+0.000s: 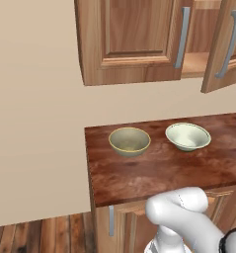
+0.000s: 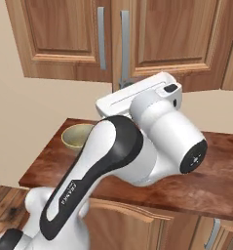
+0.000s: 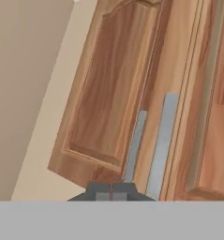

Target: Open the cabinet. Pick the bowls from the counter and place them in the cabinet. Then close the cabinet.

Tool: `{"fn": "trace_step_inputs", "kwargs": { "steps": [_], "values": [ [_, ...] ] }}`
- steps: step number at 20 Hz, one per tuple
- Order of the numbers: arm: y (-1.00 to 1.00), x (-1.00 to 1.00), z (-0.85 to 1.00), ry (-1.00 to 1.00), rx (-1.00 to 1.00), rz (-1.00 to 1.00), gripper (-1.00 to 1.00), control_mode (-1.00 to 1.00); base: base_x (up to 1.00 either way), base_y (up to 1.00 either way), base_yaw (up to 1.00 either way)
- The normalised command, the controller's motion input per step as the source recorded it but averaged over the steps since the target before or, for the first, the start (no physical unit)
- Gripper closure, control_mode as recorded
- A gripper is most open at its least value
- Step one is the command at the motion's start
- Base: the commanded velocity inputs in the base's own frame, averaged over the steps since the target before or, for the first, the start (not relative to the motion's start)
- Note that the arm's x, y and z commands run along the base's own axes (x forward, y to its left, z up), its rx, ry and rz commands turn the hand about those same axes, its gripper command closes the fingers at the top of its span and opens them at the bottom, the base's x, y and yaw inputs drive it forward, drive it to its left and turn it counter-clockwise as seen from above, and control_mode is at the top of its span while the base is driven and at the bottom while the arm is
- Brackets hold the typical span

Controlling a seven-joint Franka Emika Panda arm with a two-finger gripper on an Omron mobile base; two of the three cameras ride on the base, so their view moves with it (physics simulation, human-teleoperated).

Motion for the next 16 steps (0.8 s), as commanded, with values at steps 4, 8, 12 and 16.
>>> {"fn": "trace_step_inputs", "kwargs": {
  "steps": [4, 8, 12, 16],
  "values": [
    [0.92, 0.04, -0.04, -0.28, -0.23, 0.0, 1.0, -1.0, 0.0, 0.0, 0.0],
    [0.8, 0.23, -0.11, -0.18, -0.33, -0.06, 1.0, -1.0, 0.0, 0.0, 0.0],
    [0.38, 0.43, -0.07, 0.0, -0.27, -0.17, 1.0, -1.0, 0.0, 0.0, 0.0],
    [0.2, 0.43, 0.0, 0.08, -0.22, -0.28, 1.0, -1.0, 0.0, 0.0, 0.0]
  ]
}}
